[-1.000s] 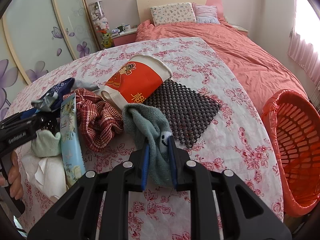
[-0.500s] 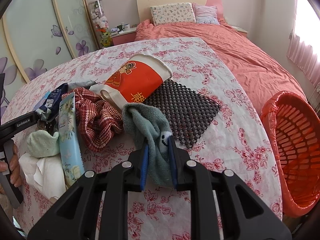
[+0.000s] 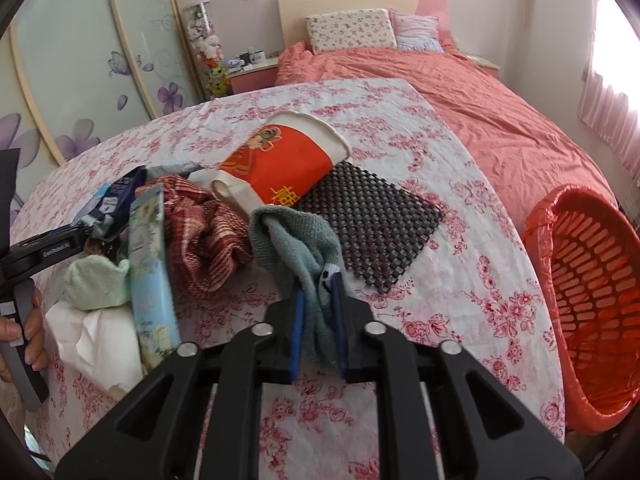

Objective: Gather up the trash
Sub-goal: 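Grasp the blue tissue pack with the left gripper while the right grasps the grey sock, then carry the tissue pack and sock over the basket and release both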

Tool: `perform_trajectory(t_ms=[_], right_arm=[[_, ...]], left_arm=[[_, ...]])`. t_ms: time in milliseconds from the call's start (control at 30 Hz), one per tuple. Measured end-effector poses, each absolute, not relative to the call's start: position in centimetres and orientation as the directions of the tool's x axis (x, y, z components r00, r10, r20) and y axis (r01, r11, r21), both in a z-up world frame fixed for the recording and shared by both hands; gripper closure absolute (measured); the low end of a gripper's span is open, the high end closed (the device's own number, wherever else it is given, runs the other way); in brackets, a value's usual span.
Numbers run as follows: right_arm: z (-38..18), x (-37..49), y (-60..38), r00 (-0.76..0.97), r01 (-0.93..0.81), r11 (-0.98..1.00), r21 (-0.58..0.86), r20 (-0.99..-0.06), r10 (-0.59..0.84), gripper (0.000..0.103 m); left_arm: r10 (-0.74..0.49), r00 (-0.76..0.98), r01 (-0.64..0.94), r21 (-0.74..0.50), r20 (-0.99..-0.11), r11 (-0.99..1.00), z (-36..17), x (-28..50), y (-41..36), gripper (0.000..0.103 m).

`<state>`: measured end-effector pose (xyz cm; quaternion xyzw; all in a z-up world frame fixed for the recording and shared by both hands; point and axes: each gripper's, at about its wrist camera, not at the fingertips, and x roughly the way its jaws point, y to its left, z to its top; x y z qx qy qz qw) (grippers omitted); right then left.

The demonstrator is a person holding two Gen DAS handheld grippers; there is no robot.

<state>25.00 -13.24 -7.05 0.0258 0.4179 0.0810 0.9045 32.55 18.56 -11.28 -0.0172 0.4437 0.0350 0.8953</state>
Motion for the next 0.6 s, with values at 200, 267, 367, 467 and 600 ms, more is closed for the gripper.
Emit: perform_trajectory(t_ms=[200, 267, 367, 467, 600], right_arm=[[-6.0, 24.8, -13.5, 0.649, -0.126, 0.982, 0.141, -0.737, 0.19, 0.095], [-5.6, 24.6, -13.5, 0.657, -0.132, 0.981, 0.139, -0.729, 0.192, 0.095], [-5.0, 24.5, -13.6, 0.673, -0.136, 0.981, 0.139, -0.713, 0.195, 0.095], [-4.4, 24.3, -14.0, 0.687, -0.129, 0.981, 0.146, -0.7, 0.195, 0.095], [-3.7, 24.1, -14.6, 0.706, -0.119, 0.982, 0.148, -0.683, 0.188, 0.095]], left_arm=[[0.051, 0.606, -0.071, 0.01, -0.794, 0.997, -11.4, 32.8, 18.3, 0.045], [0.052, 0.614, -0.075, 0.007, -0.788, 0.997, -11.2, 32.7, 18.4, 0.046], [0.064, 0.622, -0.086, 0.014, -0.78, 0.996, -11.0, 32.4, 18.5, 0.046], [0.071, 0.629, -0.096, 0.013, -0.774, 0.995, -10.7, 32.0, 18.9, 0.046], [0.076, 0.645, -0.107, 0.008, -0.761, 0.994, -9.6, 31.4, 19.3, 0.046]])
